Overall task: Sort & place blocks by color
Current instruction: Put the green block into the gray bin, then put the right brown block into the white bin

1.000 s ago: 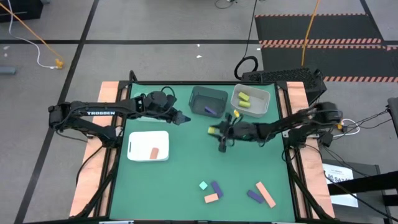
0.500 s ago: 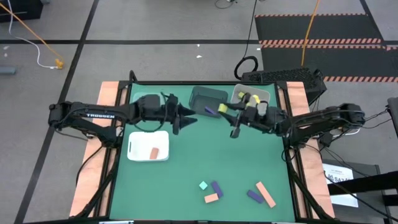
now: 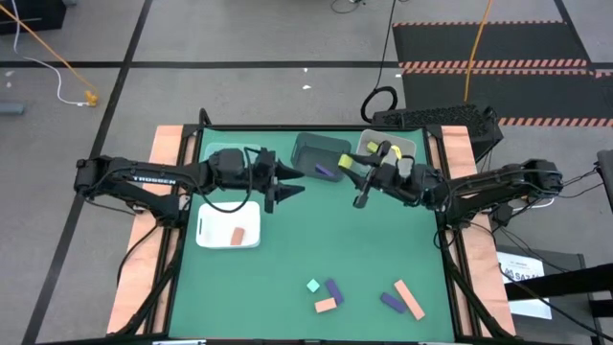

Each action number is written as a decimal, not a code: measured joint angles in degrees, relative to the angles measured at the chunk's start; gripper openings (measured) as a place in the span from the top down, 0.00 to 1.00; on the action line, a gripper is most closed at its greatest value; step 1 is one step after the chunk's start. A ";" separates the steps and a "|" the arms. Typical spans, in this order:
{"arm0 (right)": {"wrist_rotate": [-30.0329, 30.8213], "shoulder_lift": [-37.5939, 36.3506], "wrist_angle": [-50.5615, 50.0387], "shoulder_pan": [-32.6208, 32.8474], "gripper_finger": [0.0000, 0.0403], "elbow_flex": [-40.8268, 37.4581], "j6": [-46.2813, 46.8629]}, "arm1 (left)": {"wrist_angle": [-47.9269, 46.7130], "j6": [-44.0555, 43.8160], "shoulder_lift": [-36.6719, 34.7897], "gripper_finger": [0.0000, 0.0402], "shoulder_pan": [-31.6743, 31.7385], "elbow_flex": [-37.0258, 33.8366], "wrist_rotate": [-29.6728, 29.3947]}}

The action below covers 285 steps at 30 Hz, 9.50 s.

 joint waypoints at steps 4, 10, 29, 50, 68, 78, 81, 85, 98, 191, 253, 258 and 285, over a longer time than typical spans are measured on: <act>7.78 0.00 -1.28 0.00 0.71 0.02 -8.47 | -0.01 -0.35 0.00 0.39 0.02 0.00 -1.39; 25.16 -0.01 -13.15 -3.98 0.71 0.07 -17.97 | -0.08 -1.15 0.00 0.39 0.04 0.00 -1.67; 19.21 0.12 -52.19 -28.08 0.68 -1.58 40.63 | -0.12 -3.41 0.00 0.39 0.04 0.00 -1.67; 10.40 0.17 -46.87 -33.77 0.49 -10.95 54.83 | -0.15 -3.83 0.00 0.39 0.04 0.00 -1.65; -19.62 -17.07 -45.65 -27.40 0.37 -10.95 51.07 | -10.57 -13.06 0.09 0.39 -3.46 -0.02 -1.73; -19.51 -16.32 -42.58 -7.52 0.38 -10.91 54.17 | -10.92 -16.33 0.09 0.39 -10.05 -0.02 -7.93; -15.73 -13.91 -42.51 -1.02 0.38 -10.91 54.34 | -10.94 -16.64 0.09 0.39 -11.73 -0.02 -9.93; -14.83 -10.59 -44.93 6.66 0.38 -10.89 58.56 | -10.93 -16.95 0.09 0.39 -13.69 -0.02 -10.79; -21.83 -0.10 -50.91 30.14 0.38 -9.94 91.22 | -11.01 -22.93 0.09 0.39 -21.49 -0.02 -10.89; -36.20 20.15 -103.40 34.44 0.48 22.14 109.42 | -11.29 -15.82 0.04 0.39 -32.00 -0.04 -24.69; 9.31 15.58 -59.83 18.79 0.72 21.94 86.35 | -3.04 -0.31 5.28 0.39 -29.94 0.02 -34.80; 9.60 16.06 -42.62 12.67 0.72 22.01 76.20 | -0.66 3.50 9.63 0.39 -27.54 -0.04 -36.87; 15.05 16.08 -21.38 4.88 0.72 22.01 44.44 | 4.69 14.62 11.32 0.46 -13.29 1.16 -49.10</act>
